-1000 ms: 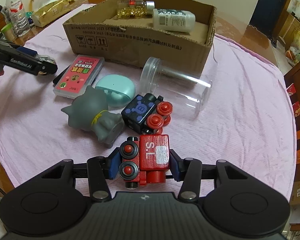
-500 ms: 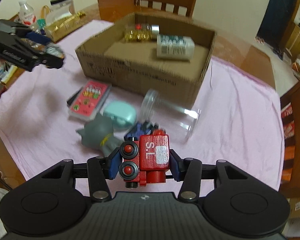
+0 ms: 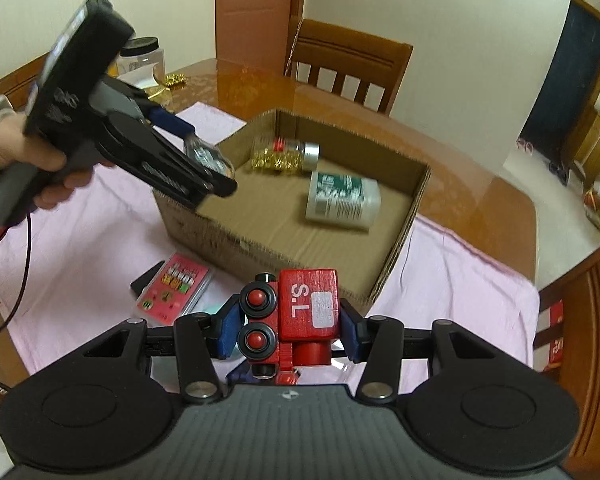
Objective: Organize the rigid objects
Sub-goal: 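Drop the correction tape into the box with left tool while right tool carries the train over, then move left tool to the pink card pack while right tool approaches the blue-black train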
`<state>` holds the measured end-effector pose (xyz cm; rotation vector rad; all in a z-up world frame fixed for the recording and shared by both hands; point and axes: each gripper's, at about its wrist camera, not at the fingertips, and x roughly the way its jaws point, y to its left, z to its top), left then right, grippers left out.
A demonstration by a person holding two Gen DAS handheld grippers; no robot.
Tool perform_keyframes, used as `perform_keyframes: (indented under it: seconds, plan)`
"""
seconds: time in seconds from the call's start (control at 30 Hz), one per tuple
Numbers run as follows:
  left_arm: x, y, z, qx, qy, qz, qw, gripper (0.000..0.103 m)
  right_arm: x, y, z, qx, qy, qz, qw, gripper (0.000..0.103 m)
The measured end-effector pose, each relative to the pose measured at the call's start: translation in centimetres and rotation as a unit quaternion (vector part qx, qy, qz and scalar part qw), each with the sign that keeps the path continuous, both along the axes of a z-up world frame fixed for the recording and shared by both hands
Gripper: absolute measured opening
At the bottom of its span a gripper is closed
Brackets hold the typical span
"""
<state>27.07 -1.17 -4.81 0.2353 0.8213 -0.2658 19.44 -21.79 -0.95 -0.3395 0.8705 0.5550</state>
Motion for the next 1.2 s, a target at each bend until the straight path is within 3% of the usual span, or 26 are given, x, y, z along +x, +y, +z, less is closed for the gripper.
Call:
perform_keyframes:
  seconds: [0.27, 0.43, 0.63, 0.87, 0.93, 1.0, 1.03, 1.2]
  plan:
    - [-1.1, 2.0, 0.1, -0.016, 0.012, 0.043, 0.9989, 0.096, 1.8, 0.5, 0.4, -0.006, -0.004, 0.007, 1.0, 0.054]
    - [-3.9, 3.0, 0.6, 0.001, 0.018, 0.052, 0.9985, 0.098, 3.4, 1.2, 0.4, -0.007, -0.004, 0.012, 1.0, 0.054]
    - [-6.8, 5.3, 0.6, -0.029, 0.032, 0.096, 0.9944, 0.098, 6.4, 2.6, 0.2, -0.01, -0.004, 0.018, 1.0, 0.054]
    - [-8.3, 7.5, 0.4, -0.032, 0.033, 0.131, 0.9903, 0.098, 9.4, 4.2, 0.0, -0.019, -0.013, 0.015, 1.0, 0.055]
    - [-8.6, 8.1, 0.4, -0.032, 0.032, 0.141, 0.9889, 0.098, 10.1, 4.6, -0.1, -0.019, -0.015, 0.01, 1.0, 0.073]
    - [-8.8, 8.5, 0.4, -0.034, 0.034, 0.147, 0.9879, 0.098, 10.2, 4.7, 0.1, -0.018, -0.03, 0.001, 0.999, 0.099]
    - [-8.8, 8.6, 0.4, -0.035, 0.034, 0.149, 0.9877, 0.098, 10.2, 4.8, 0.2, -0.014, -0.035, 0.0, 0.999, 0.103]
    - [-9.0, 8.9, 0.5, -0.037, 0.036, 0.151, 0.9872, 0.098, 9.6, 5.1, 0.1, -0.023, -0.026, -0.013, 0.999, 0.103]
